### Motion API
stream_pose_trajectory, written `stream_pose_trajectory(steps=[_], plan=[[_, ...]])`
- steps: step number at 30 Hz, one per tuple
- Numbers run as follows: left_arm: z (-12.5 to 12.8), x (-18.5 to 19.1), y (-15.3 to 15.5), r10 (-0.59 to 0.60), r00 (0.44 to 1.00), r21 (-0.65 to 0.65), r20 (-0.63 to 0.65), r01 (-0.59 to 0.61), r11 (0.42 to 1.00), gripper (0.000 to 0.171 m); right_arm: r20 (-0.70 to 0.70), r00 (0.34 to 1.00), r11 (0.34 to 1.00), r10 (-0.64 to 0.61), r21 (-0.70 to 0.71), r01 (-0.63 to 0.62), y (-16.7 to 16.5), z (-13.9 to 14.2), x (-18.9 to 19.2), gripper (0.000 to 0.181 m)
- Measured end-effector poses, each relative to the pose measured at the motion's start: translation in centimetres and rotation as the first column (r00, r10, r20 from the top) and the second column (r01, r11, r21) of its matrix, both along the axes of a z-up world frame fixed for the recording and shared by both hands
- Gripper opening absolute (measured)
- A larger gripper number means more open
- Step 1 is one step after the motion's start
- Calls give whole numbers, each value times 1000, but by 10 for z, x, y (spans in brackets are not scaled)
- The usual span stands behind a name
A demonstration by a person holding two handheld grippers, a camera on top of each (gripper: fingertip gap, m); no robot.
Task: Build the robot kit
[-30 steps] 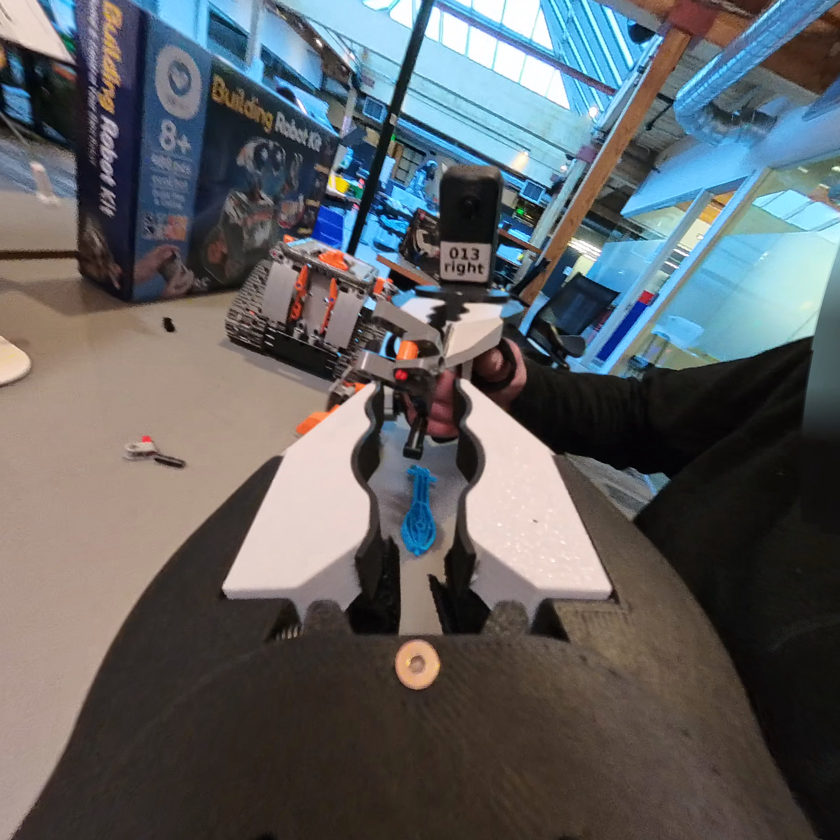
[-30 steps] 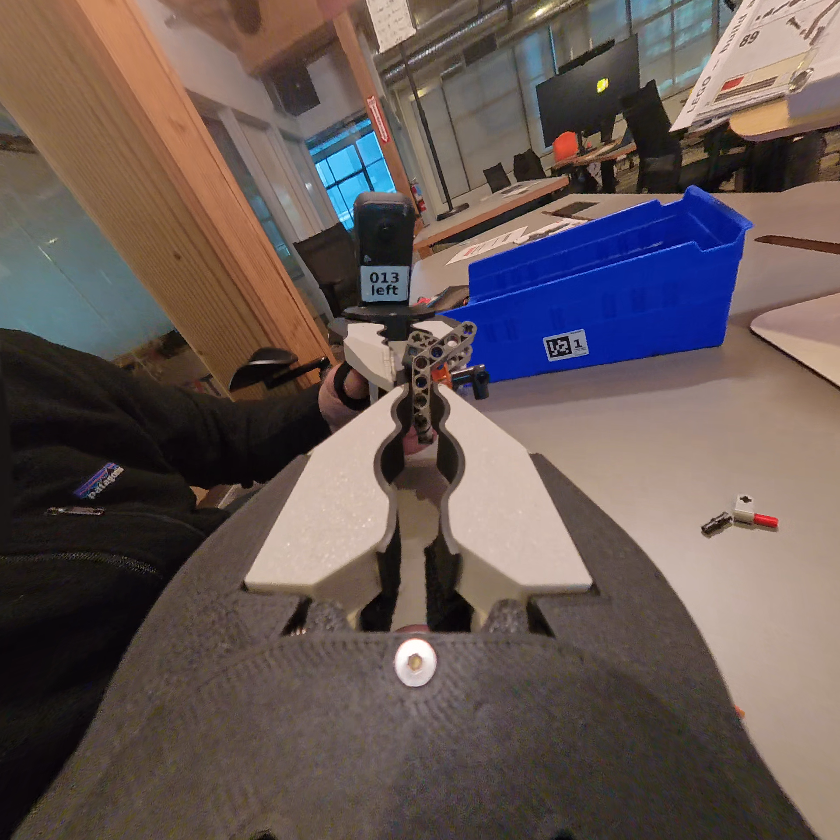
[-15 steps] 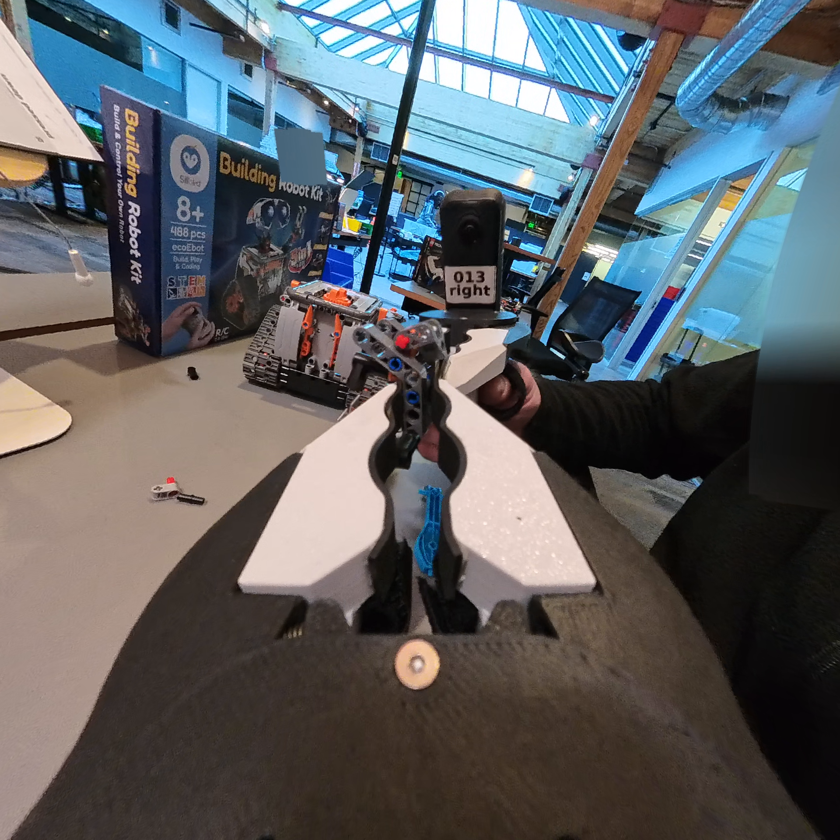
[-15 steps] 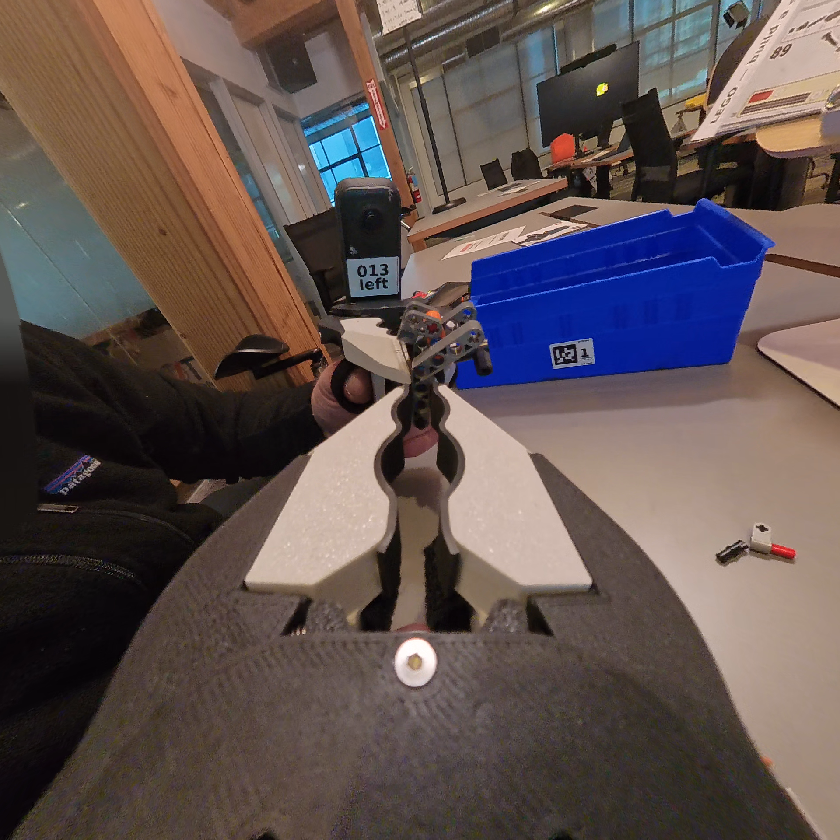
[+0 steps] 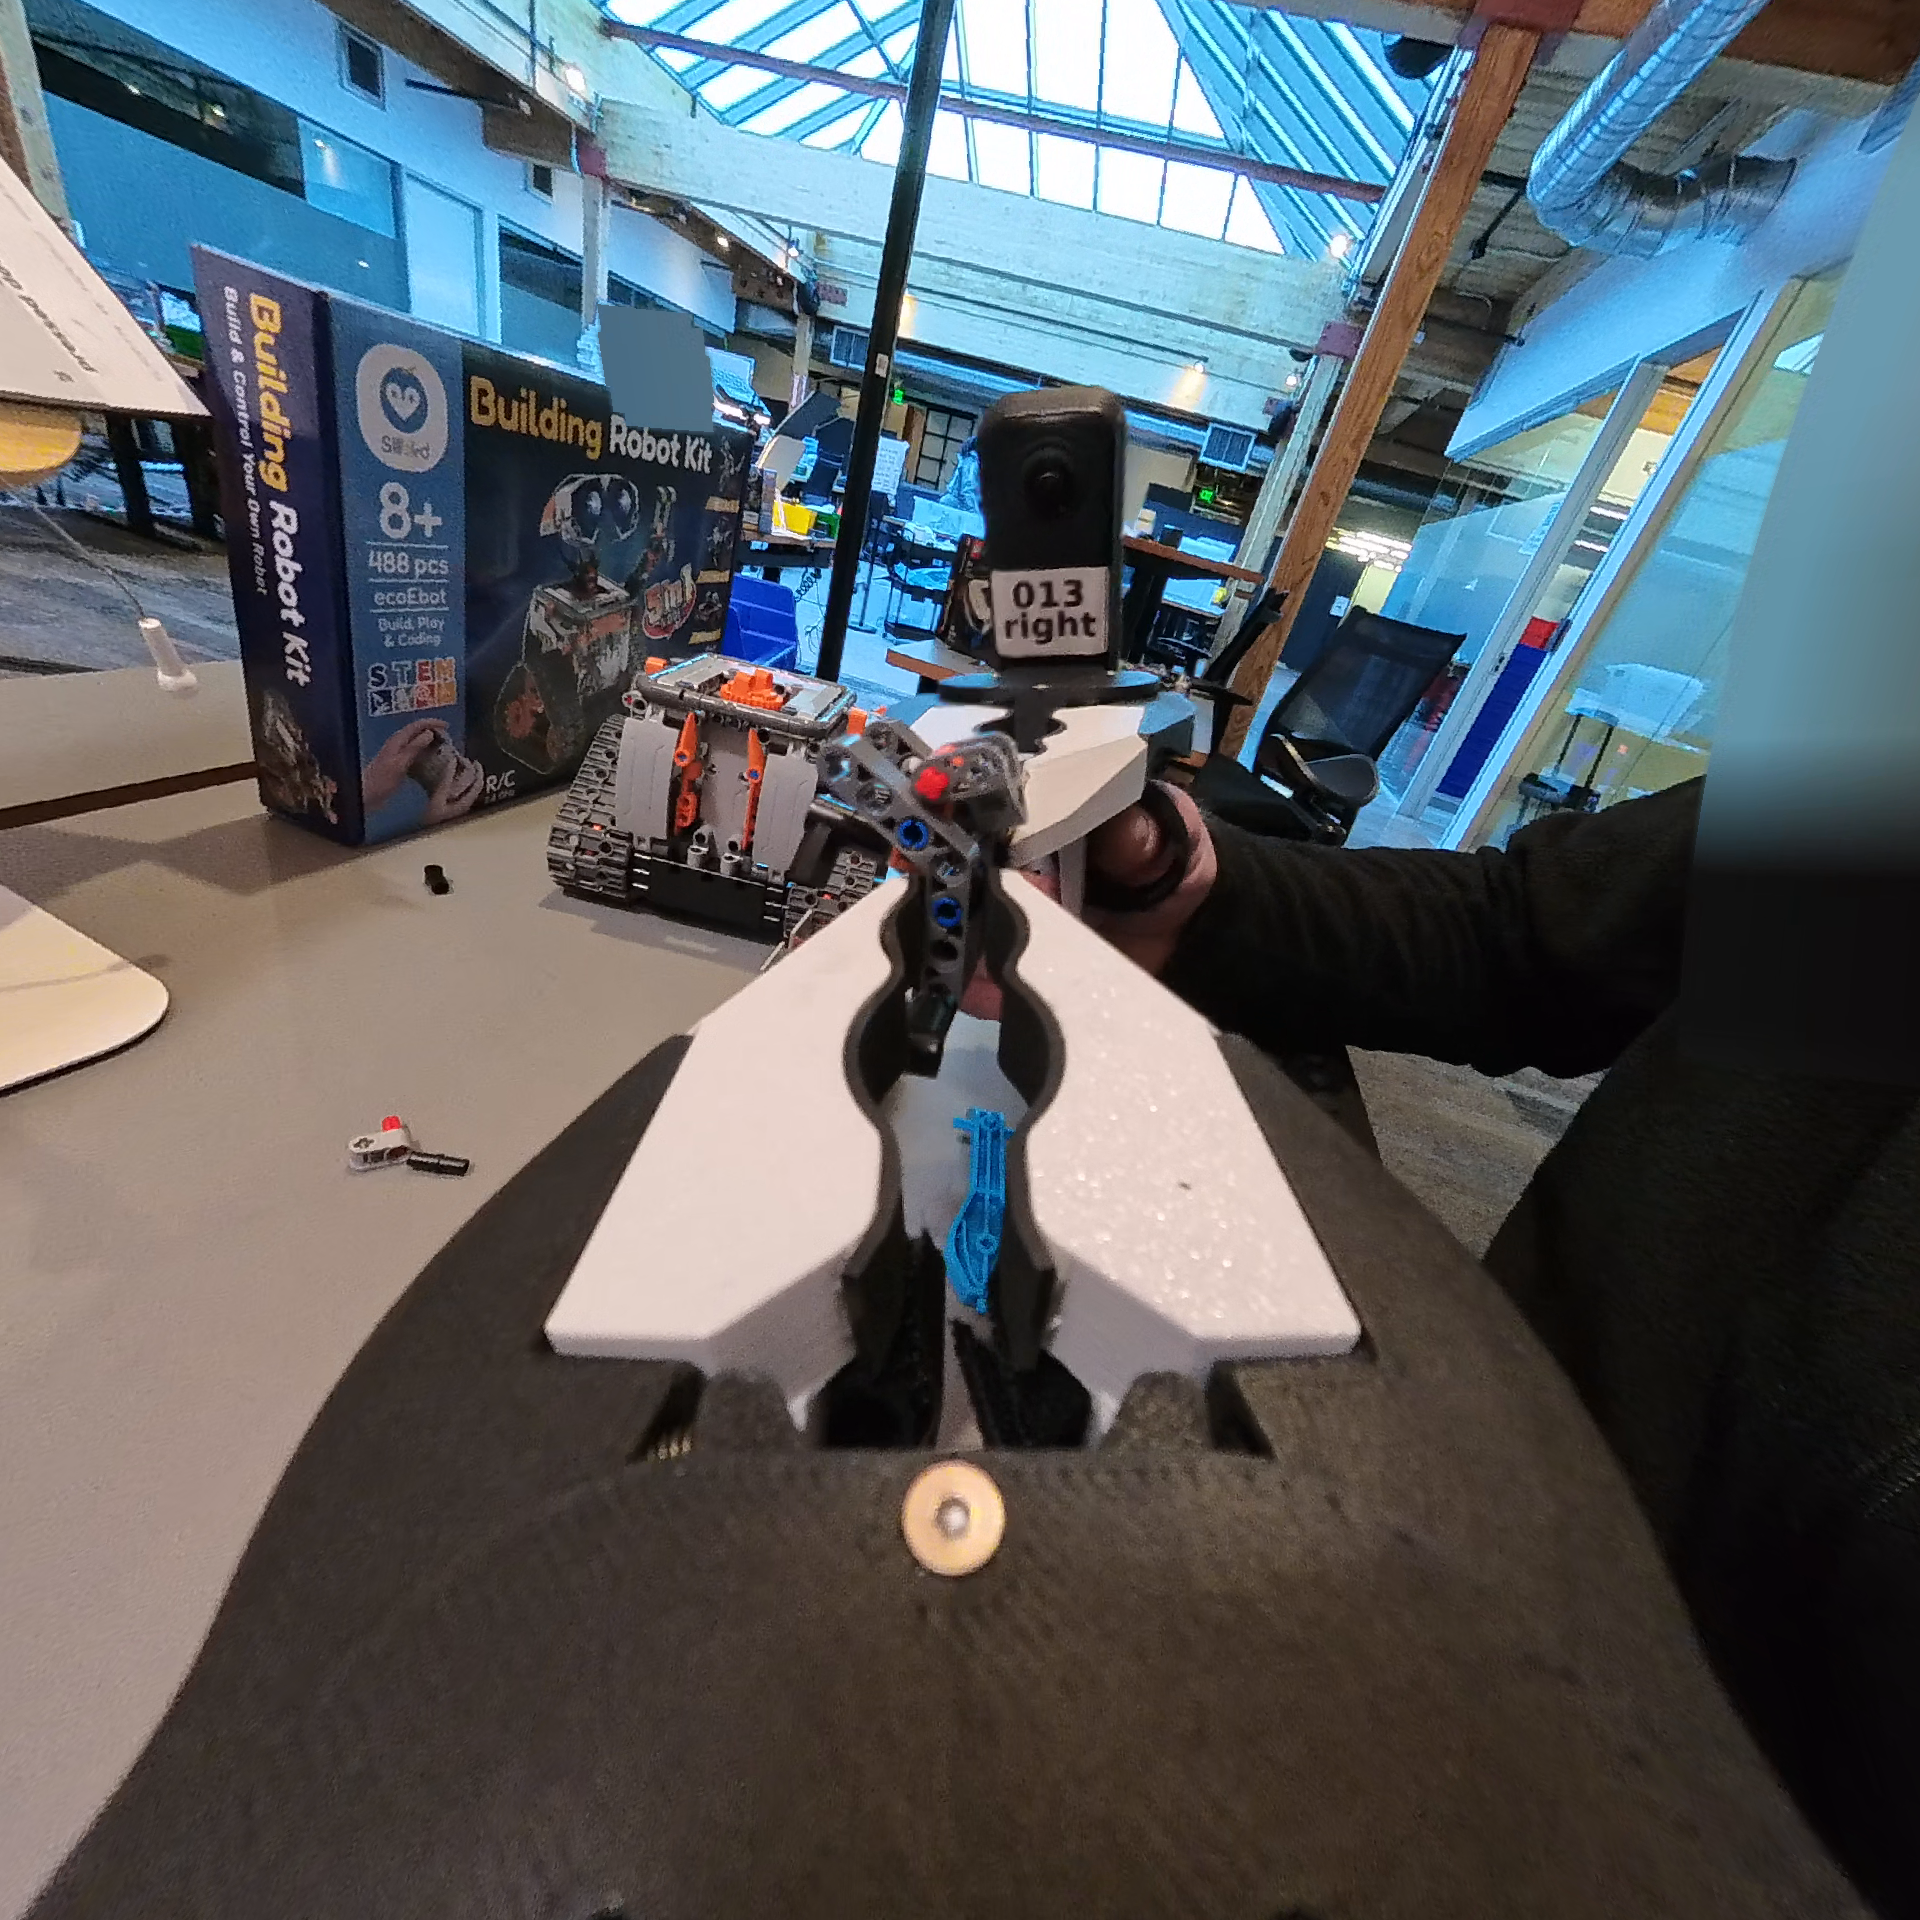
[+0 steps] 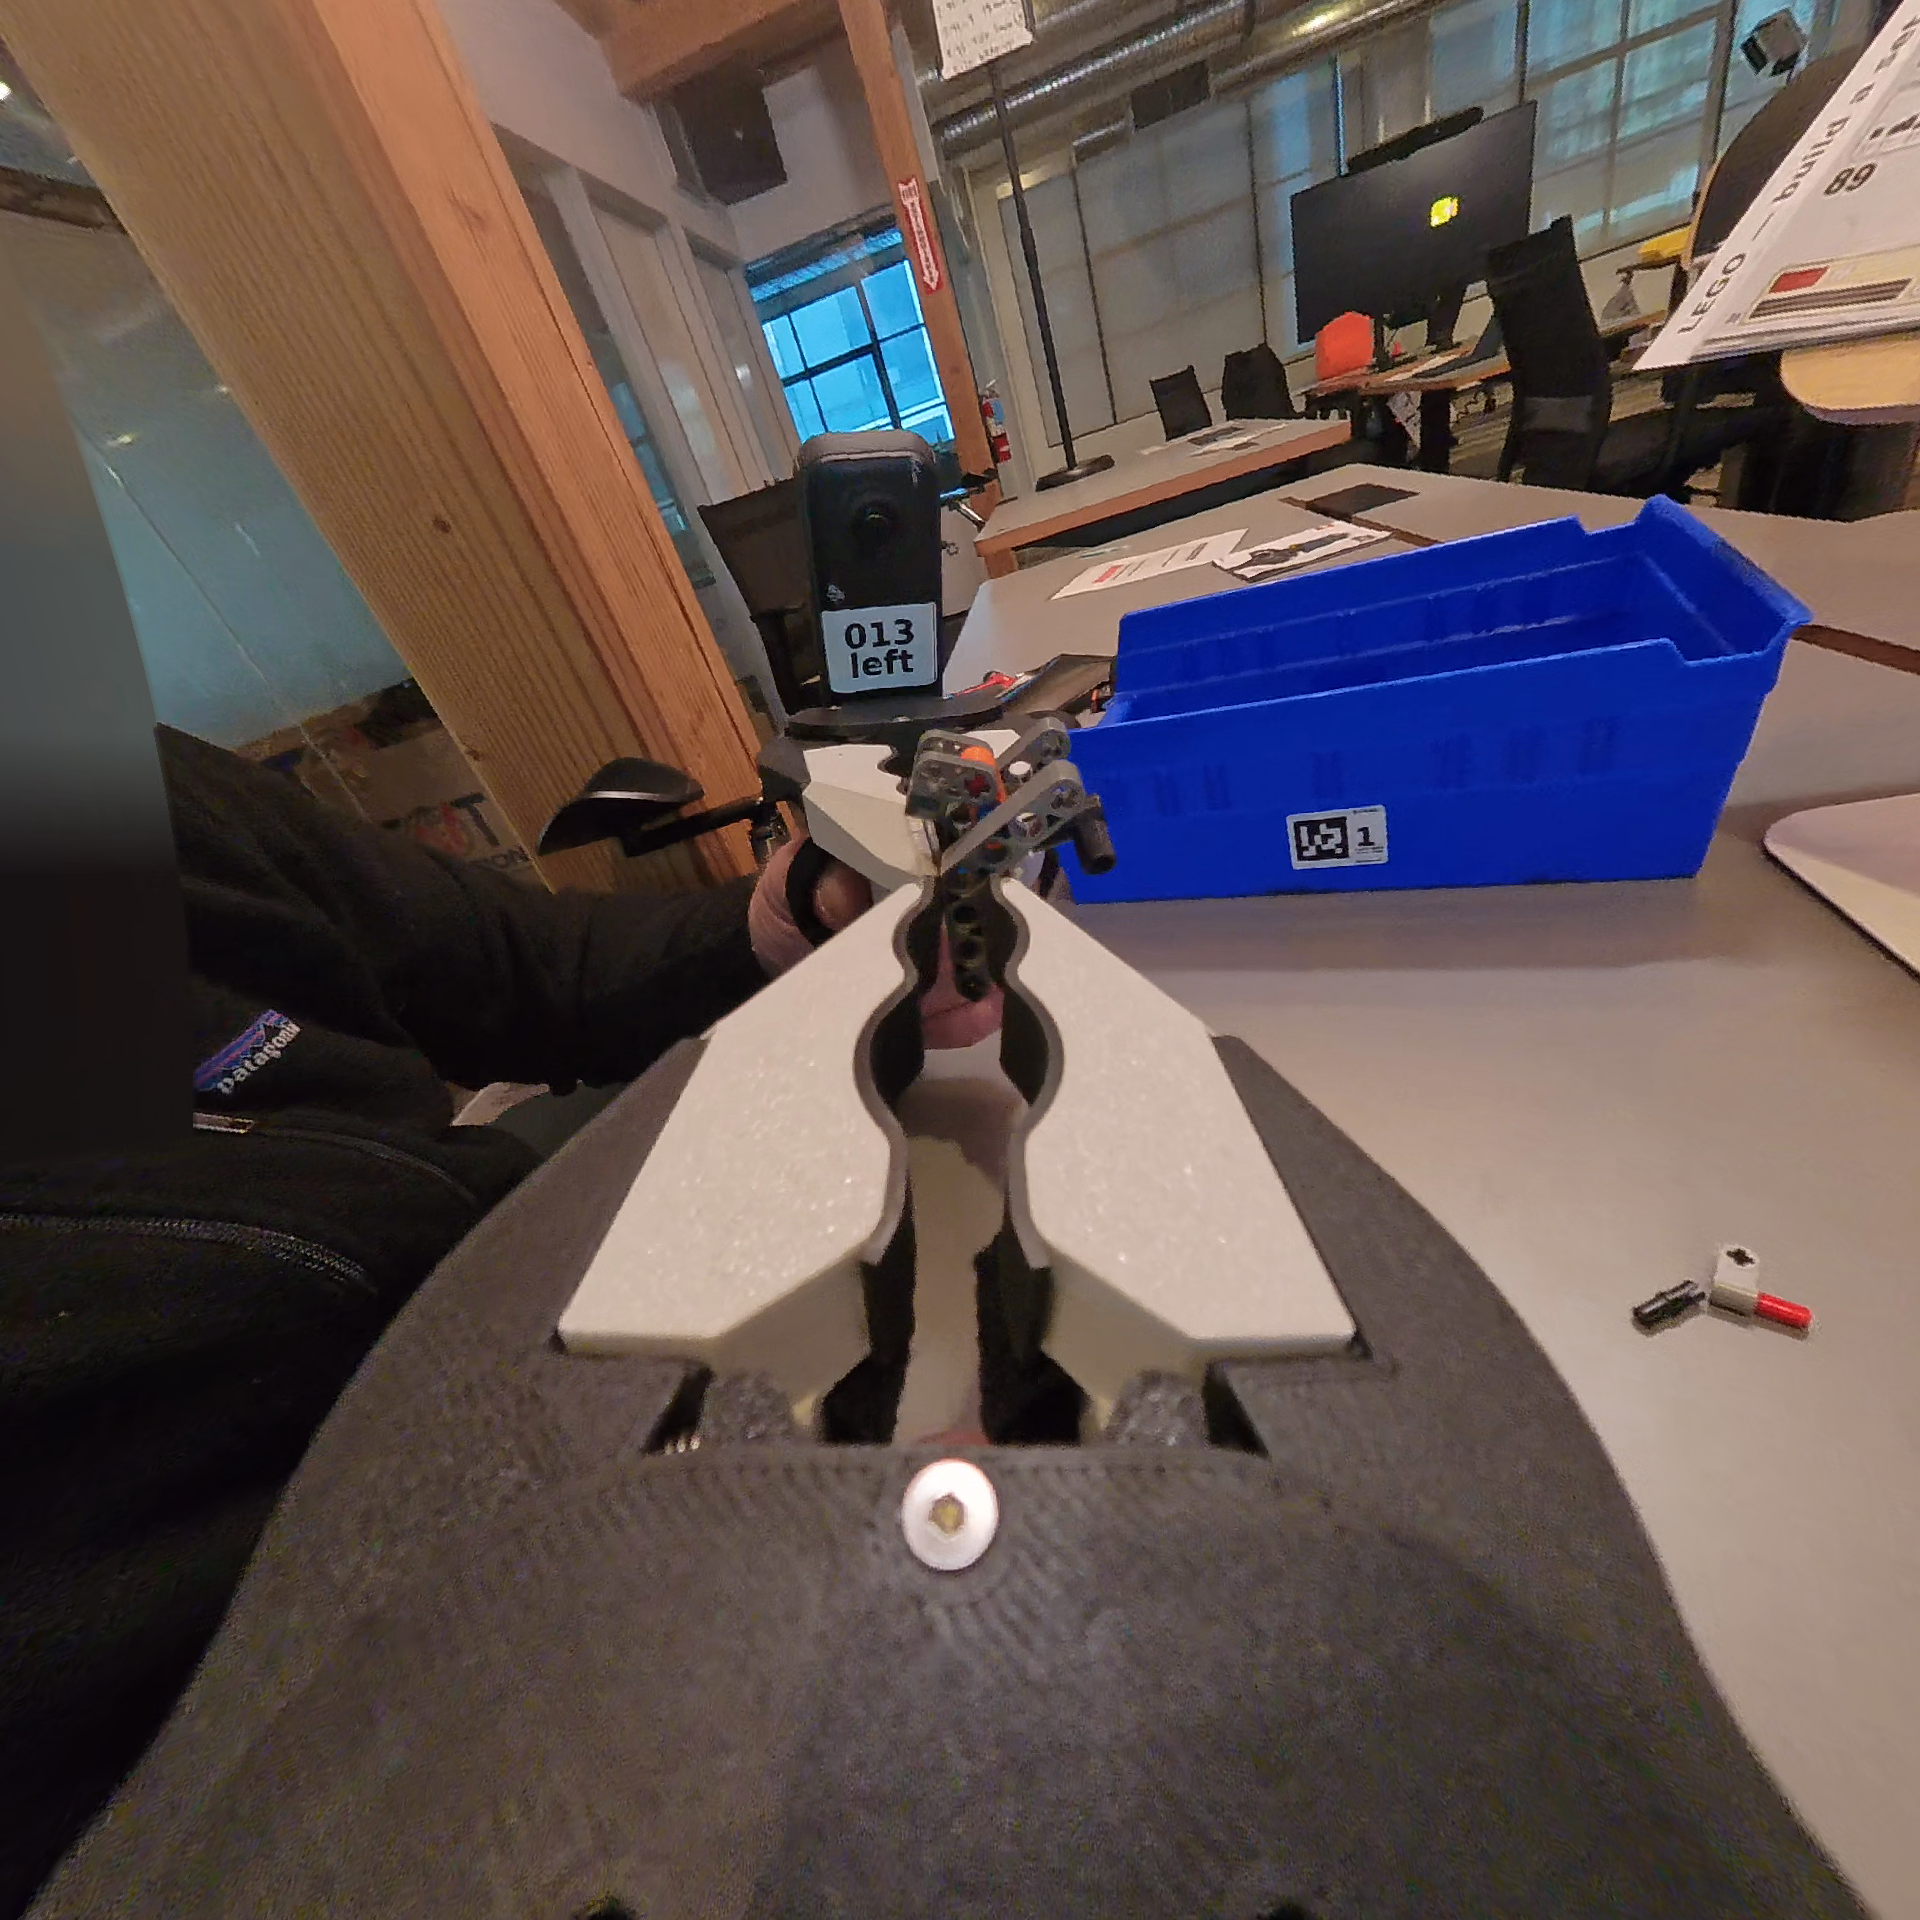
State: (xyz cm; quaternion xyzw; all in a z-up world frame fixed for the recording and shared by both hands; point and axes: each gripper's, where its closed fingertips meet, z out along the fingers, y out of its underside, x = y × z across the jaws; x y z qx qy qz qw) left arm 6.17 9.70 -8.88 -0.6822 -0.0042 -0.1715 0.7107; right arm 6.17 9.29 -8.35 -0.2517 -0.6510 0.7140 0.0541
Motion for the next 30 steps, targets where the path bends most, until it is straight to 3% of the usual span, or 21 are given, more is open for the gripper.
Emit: stream_pose_trajectory(steps=[13,22,30], plan=[[-2,3,2,0,998,-8,-57,0,1000,7,55,998,999,37,-22,-36,-3,-3,0,6],[-2,14,0,-48,995,-16,-82,46,999,6,-79,992,967,101,242,-80,-6,-6,11,6],[-7,13,1,-24,989,-43,-147,17,999,6,-47,993,960,104,266,-88,-4,-11,11,6]])
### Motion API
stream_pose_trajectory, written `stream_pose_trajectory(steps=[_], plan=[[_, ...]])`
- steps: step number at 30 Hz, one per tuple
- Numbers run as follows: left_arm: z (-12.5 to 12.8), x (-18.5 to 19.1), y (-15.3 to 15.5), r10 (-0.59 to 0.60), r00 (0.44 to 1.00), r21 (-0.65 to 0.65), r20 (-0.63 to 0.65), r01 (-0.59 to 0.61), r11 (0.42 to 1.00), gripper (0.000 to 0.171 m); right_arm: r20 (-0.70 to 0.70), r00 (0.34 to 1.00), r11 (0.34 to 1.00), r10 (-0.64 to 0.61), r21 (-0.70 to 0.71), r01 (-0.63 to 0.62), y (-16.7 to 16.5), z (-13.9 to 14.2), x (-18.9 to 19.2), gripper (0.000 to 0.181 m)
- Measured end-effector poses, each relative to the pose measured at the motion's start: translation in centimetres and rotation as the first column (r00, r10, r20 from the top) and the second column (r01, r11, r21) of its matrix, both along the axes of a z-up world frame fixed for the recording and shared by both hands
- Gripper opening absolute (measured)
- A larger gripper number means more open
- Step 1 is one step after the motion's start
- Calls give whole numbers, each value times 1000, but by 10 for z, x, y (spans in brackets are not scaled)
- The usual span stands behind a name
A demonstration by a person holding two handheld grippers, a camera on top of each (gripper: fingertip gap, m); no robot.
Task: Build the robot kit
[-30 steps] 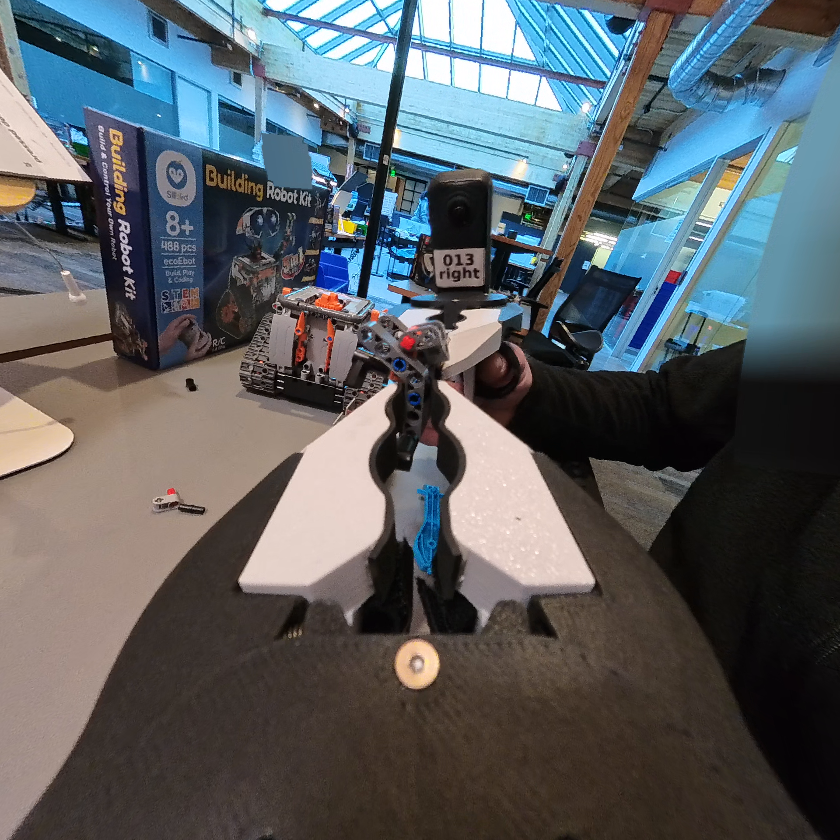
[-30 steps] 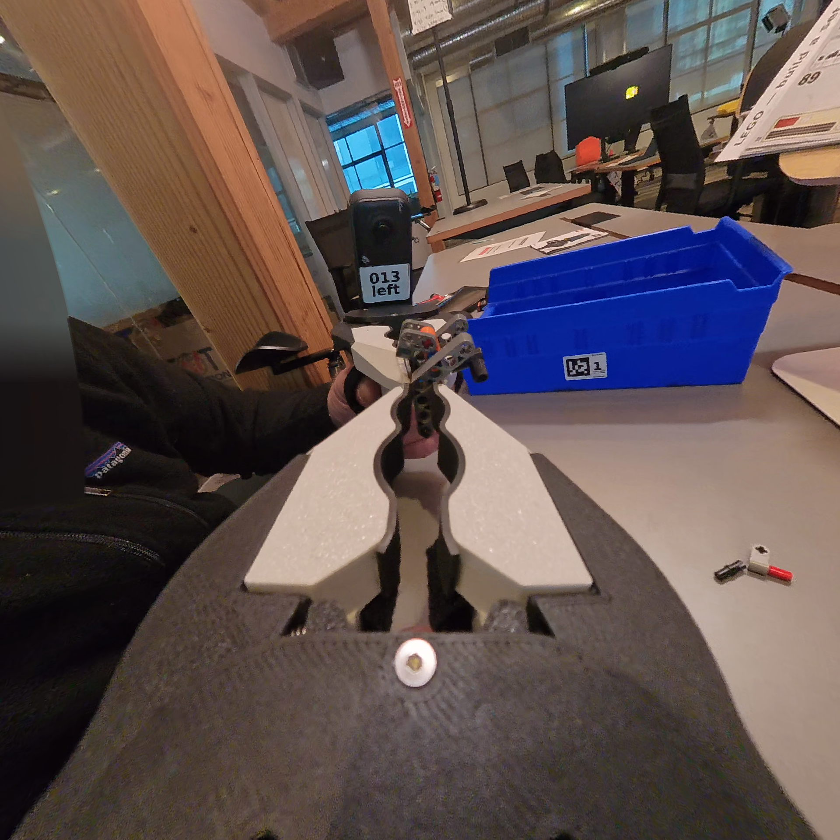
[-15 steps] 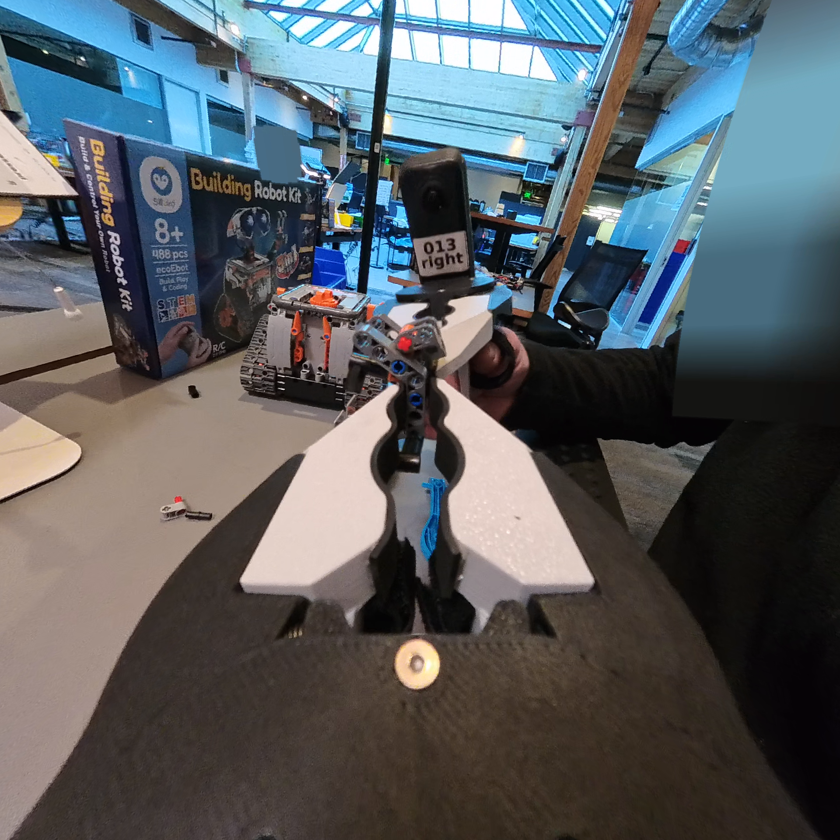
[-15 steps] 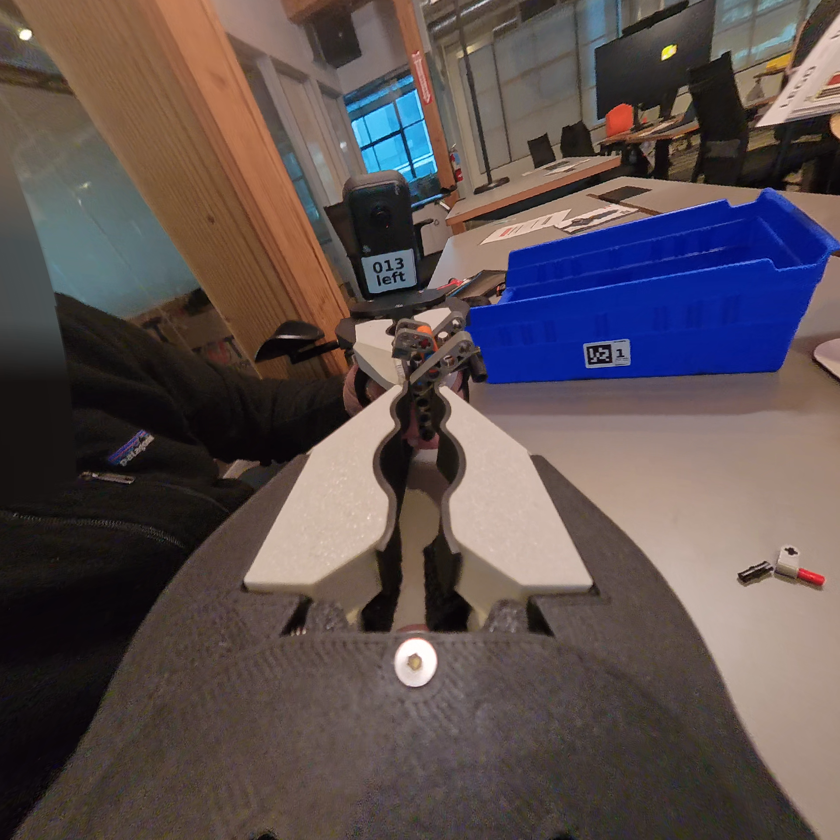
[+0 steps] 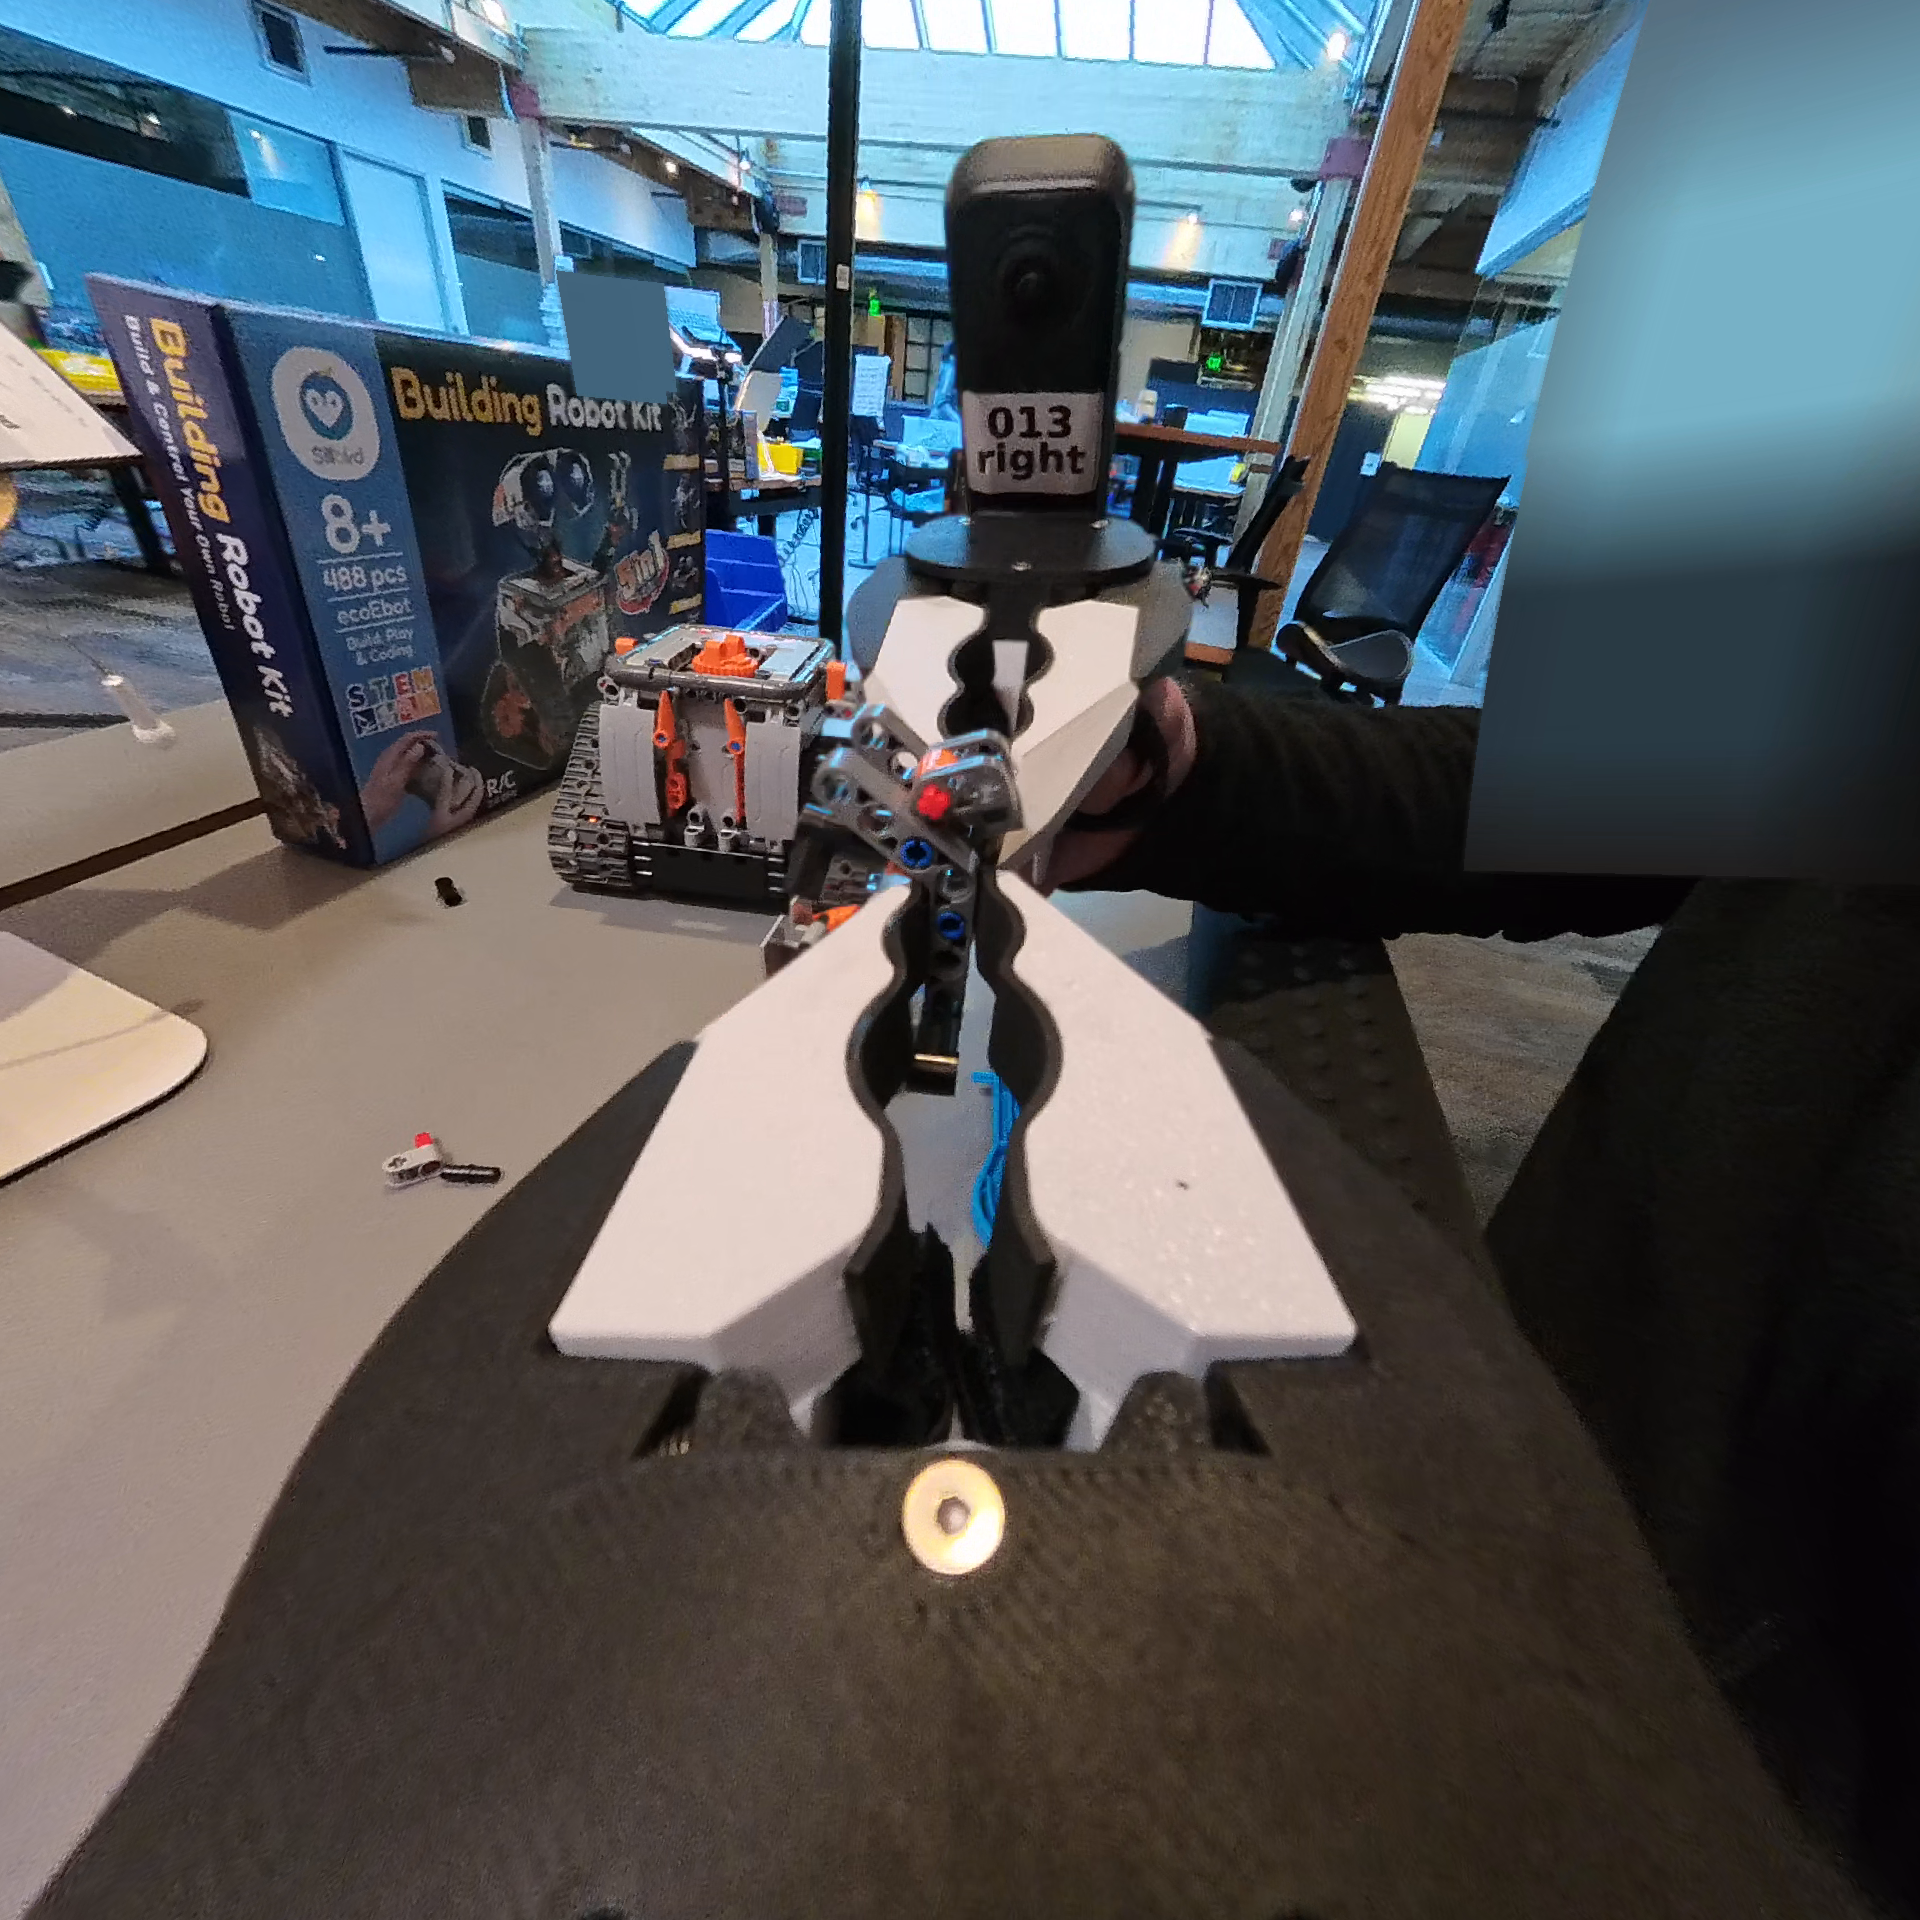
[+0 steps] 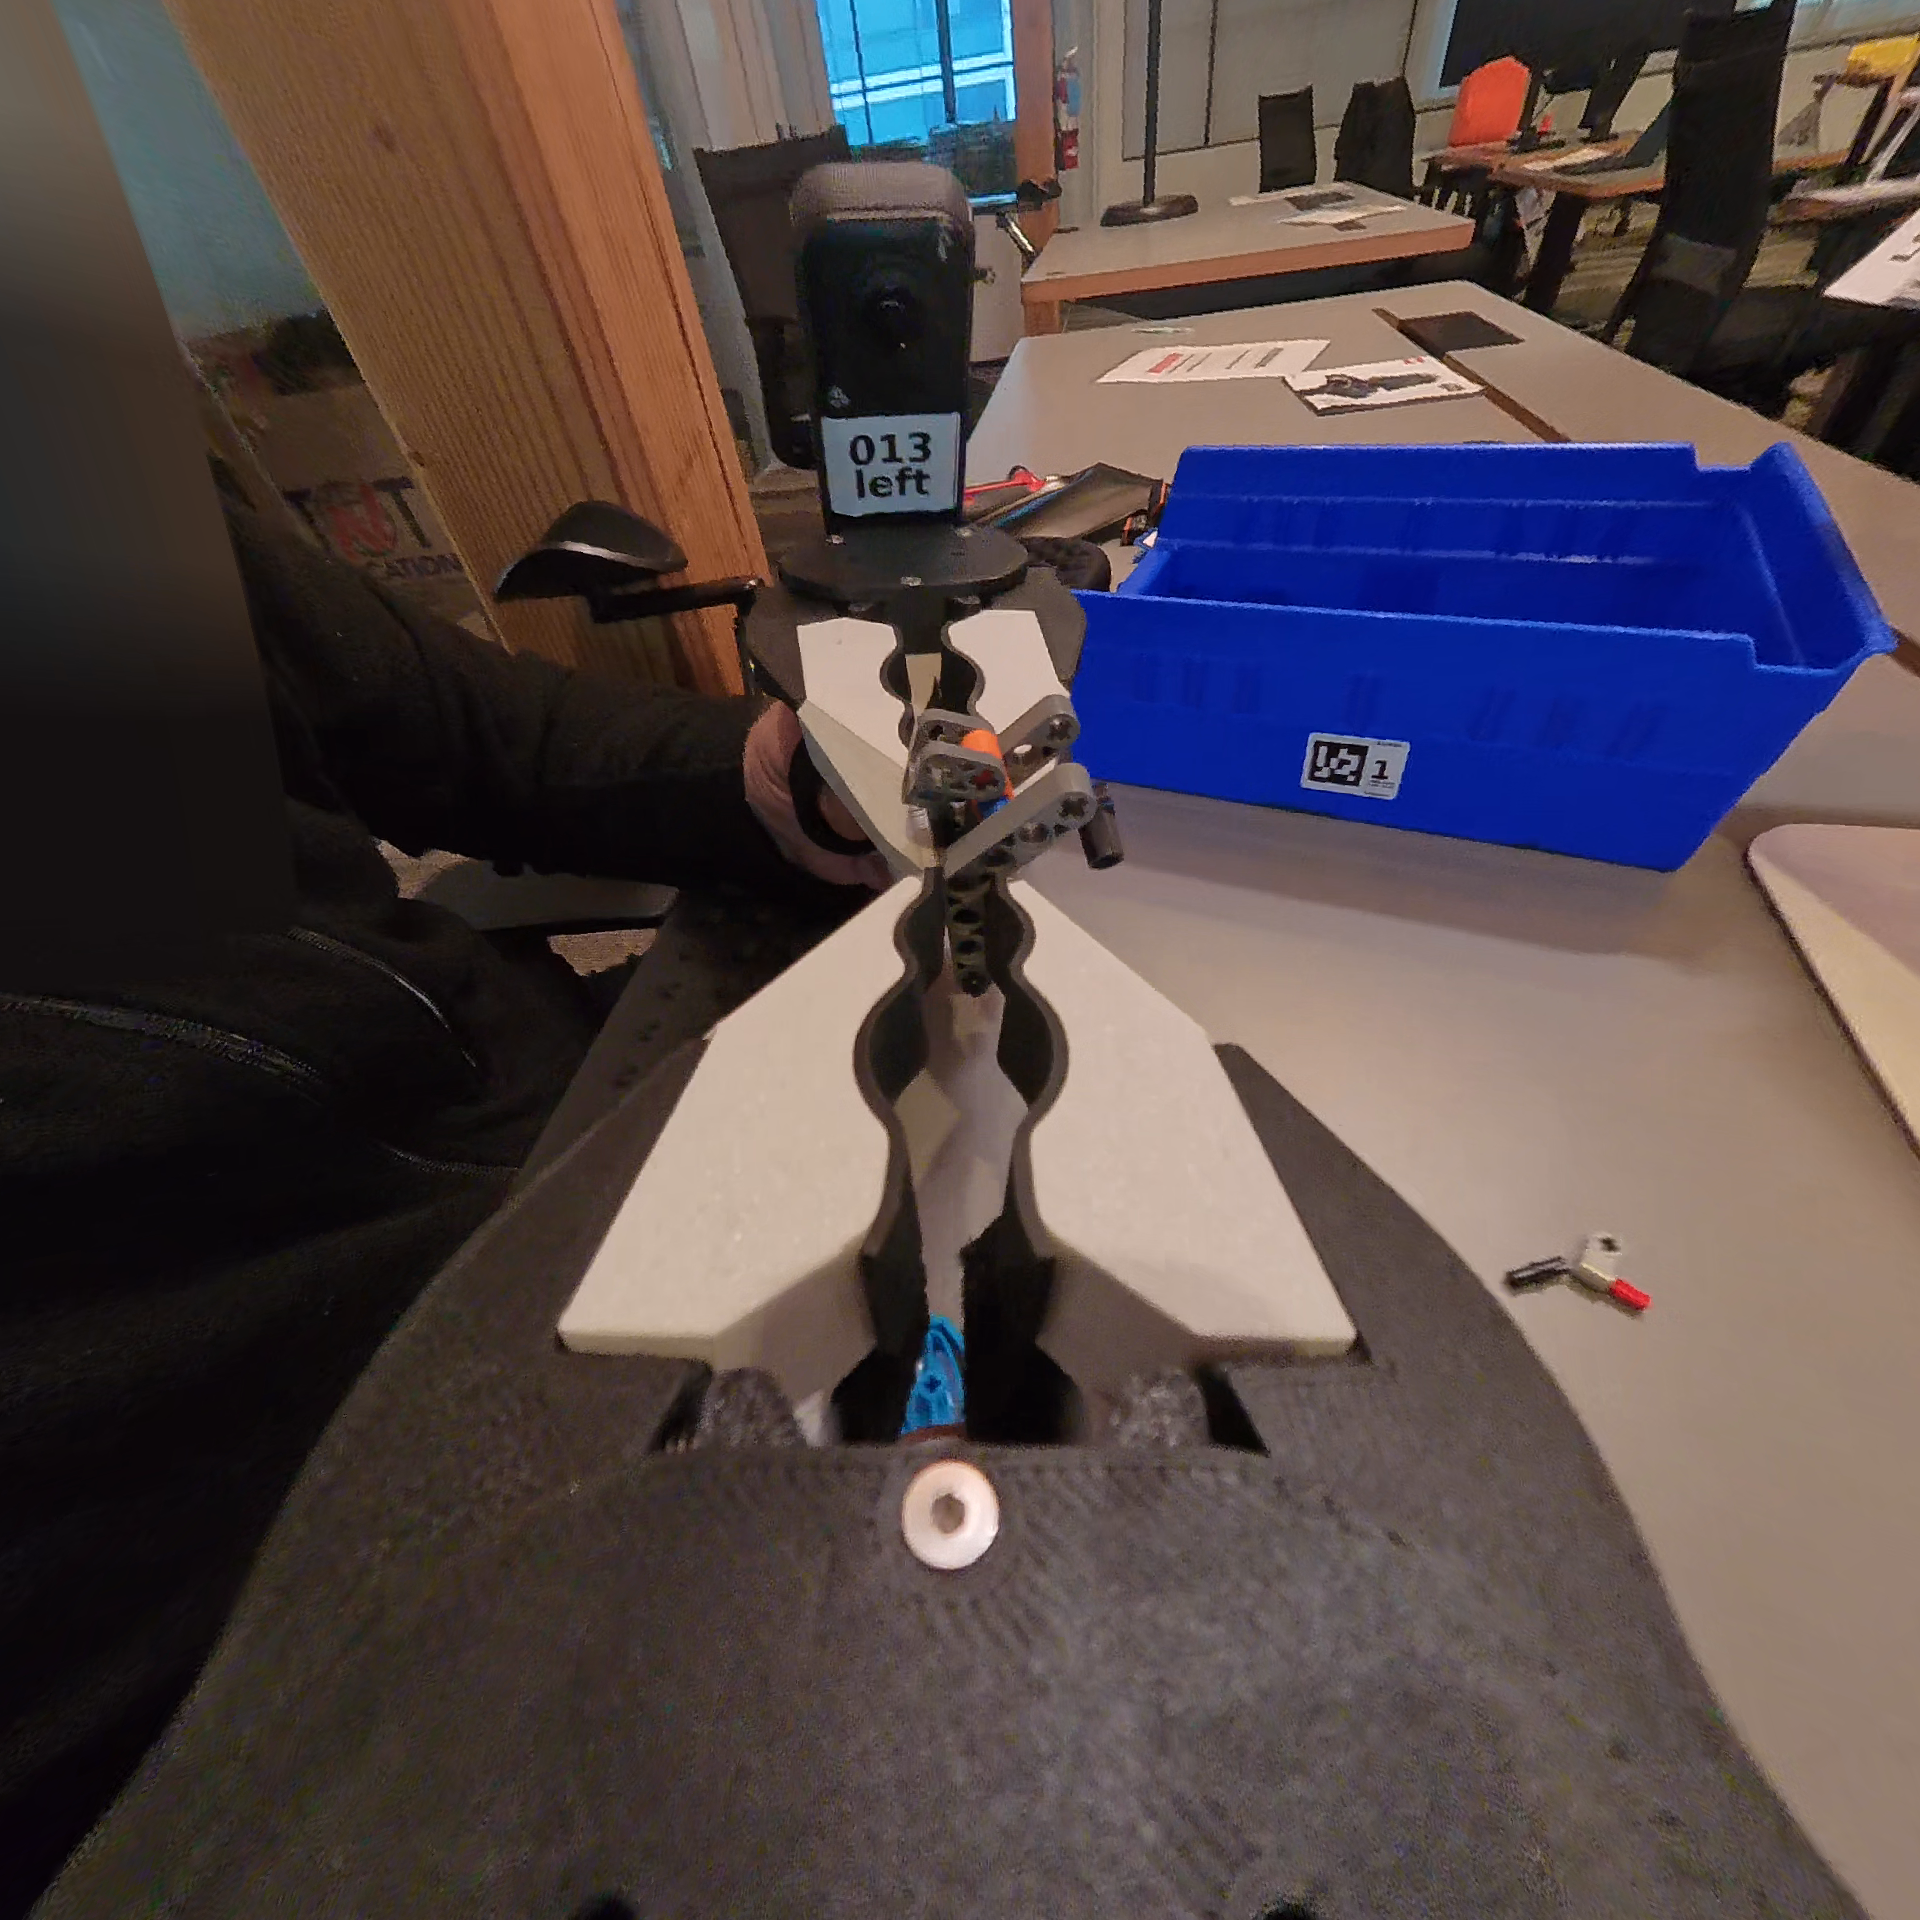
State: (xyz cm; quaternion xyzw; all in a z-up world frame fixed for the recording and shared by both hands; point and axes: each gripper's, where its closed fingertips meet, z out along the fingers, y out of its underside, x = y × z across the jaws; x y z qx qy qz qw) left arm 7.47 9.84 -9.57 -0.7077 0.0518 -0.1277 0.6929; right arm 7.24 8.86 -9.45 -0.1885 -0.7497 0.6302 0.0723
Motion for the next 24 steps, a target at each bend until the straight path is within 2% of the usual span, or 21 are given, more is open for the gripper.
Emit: stream_pose_trajectory(steps=[4,8,11,16,20,24], plan=[[1,-2,1,10,1000,7,24,-10,1000,6,39,999,997,7,-79,-4,2,1,-3,6],[5,-5,3,48,999,3,-12,-48,999,6,10,1000,992,-2,-128,3,7,8,-4,8],[9,-7,2,67,998,15,-11,-67,998,6,13,1000,987,13,-158,-10,13,9,-3,0],[9,-8,0,52,999,14,16,-52,999,7,-7,1000,990,-1,-141,0,11,8,-3,0],[7,-7,0,55,998,7,2,-55,998,6,-10,1000,991,-10,-136,9,11,10,-4,12],[5,-5,2,48,999,3,2,-48,999,6,-18,1000,992,-12,-127,10,11,8,-4,6]])
